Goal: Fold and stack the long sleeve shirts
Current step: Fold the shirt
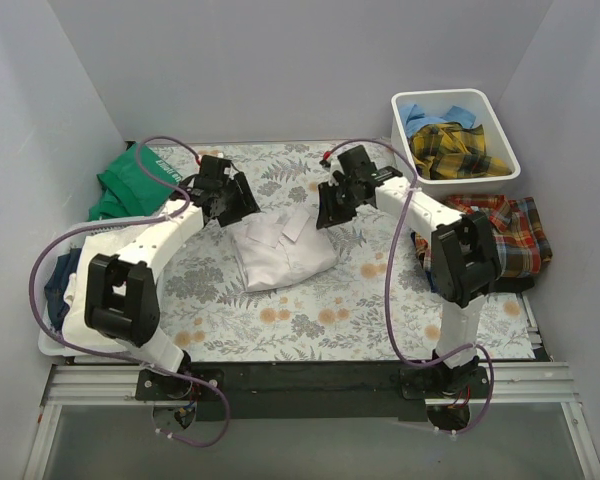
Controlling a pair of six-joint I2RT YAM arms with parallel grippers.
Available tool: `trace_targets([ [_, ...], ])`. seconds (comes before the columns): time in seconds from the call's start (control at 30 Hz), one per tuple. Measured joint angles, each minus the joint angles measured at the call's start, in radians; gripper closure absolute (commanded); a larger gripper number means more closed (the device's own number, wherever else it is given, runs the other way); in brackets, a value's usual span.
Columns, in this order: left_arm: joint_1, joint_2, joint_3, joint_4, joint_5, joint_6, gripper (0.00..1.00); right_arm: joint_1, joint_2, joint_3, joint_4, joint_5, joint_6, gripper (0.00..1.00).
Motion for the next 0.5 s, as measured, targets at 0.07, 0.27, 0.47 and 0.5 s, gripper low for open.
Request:
trace_targets([
  [0.07,-0.025,-0.048,-0.018,0.024,0.048,-0.002,0.46,0.028,0.001,-0.037,-0.005,0.004,-0.002,0.70],
  [0.27,-0.156,-0.084,-0.155,0.100,0.141,-0.045,0.47,0.064,0.010,-0.103,-0.012,0.001,0.009,0.73],
  [0.47,-0.183,0.006,-0.262,0.089,0.107,-0.089,0.47,0.056,0.041,-0.123,0.011,0.008,0.019,0.76],
  [0.5,-0.183,0.019,-0.268,0.071,0.077,-0.093,0.46,0.056,0.046,-0.132,0.019,0.008,0.023,0.76],
])
